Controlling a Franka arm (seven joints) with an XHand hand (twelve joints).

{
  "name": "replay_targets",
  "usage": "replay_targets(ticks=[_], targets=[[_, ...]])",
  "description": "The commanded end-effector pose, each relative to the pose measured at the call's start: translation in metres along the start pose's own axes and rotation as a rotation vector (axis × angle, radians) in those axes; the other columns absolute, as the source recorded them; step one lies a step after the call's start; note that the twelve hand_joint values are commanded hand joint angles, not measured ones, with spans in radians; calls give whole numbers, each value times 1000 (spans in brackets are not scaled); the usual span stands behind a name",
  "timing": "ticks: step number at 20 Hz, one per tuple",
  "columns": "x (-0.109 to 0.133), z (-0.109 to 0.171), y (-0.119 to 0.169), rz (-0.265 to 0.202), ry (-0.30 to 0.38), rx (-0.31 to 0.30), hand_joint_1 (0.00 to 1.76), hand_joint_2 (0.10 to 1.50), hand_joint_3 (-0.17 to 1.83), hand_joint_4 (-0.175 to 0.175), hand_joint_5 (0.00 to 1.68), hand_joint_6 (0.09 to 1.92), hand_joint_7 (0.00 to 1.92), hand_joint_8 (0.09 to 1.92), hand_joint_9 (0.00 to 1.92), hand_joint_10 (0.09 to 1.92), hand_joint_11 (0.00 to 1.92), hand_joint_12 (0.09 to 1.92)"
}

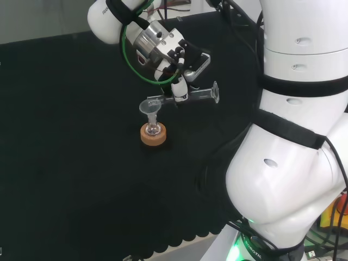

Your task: Pour the water from the graduated cylinder into the round-bottom flask.

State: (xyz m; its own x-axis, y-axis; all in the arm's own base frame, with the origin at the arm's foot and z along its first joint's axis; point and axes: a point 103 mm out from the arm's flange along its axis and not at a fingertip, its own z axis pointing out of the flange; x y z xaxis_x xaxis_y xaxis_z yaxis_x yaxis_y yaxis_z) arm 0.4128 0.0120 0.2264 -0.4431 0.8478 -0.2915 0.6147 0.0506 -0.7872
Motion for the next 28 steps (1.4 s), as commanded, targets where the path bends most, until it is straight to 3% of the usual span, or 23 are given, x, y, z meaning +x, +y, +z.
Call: replay_targets(ticks=[1,4,6,9,28], targets=[[-2,-1,-1,7,-4,11,1124,1144,-1,-124,931,1074,1229,370,1449,87,1295,746],[-2,-1,0,11,-8,25,1125,1144,-1,-124,932,1074,1230,369,1449,87,1295,746],[-2,-2,1,14,-18,29,1208,1125,9,-158,941,1044,1074,787,1451,87,1298,739],[-1,-4,1,18,-27,32,1246,1124,8,-174,937,1043,988,1010,1453,87,1299,742],[9,-2,-1,15,-74,75,1251,1128,2,-175,933,1048,973,1046,1454,87,1295,753]])
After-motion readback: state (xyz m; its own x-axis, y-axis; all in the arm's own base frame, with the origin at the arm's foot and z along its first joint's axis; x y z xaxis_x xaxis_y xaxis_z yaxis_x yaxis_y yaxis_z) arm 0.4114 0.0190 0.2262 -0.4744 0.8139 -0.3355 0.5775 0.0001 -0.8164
